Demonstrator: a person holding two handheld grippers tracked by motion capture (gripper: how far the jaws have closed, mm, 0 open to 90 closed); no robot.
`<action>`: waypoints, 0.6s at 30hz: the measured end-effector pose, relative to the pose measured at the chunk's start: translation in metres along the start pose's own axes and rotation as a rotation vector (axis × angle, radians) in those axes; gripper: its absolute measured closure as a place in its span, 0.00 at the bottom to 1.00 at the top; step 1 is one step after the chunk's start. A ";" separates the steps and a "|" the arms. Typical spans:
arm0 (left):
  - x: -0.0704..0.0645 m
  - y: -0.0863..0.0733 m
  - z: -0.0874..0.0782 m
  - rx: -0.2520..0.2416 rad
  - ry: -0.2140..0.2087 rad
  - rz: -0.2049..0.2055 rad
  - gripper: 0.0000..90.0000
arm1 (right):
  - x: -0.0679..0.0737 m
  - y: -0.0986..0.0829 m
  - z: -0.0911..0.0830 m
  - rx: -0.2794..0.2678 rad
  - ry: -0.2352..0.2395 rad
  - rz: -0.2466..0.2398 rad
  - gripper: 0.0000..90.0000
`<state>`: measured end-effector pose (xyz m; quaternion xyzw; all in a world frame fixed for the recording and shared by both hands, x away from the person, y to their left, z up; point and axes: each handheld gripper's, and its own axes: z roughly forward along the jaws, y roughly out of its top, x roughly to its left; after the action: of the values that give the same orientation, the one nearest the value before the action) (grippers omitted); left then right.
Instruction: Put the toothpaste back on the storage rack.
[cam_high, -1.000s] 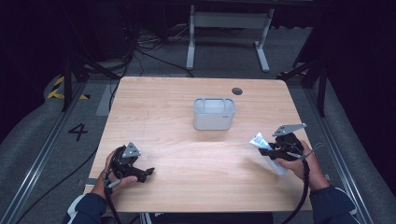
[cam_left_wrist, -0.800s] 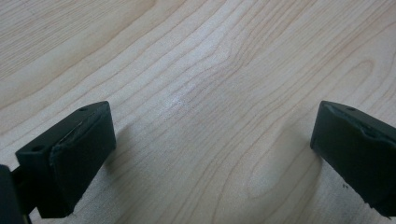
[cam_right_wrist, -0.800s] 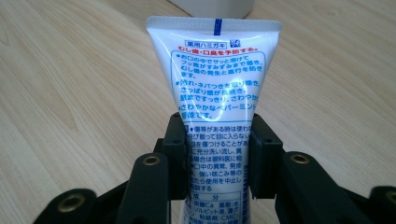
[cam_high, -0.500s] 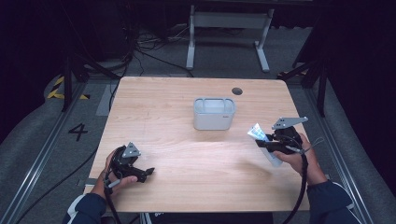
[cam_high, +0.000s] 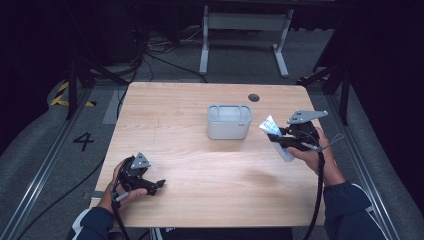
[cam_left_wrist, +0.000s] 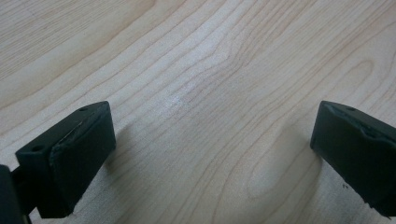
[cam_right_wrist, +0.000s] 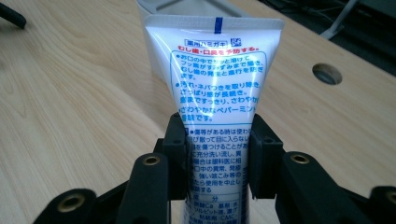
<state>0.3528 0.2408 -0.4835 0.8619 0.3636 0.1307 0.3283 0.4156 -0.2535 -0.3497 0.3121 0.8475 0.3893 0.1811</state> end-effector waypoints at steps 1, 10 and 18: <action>0.000 0.000 0.000 0.000 0.000 0.000 0.00 | 0.000 0.003 -0.001 -0.008 -0.002 -0.004 0.74; 0.000 0.000 0.000 0.000 0.000 0.000 0.00 | 0.000 0.030 -0.004 -0.064 -0.015 -0.028 0.74; 0.000 0.000 0.000 -0.003 -0.001 -0.001 0.00 | 0.000 0.047 -0.002 -0.084 -0.021 -0.033 0.74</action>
<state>0.3528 0.2408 -0.4837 0.8614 0.3636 0.1306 0.3297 0.4330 -0.2303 -0.3122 0.2944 0.8335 0.4182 0.2091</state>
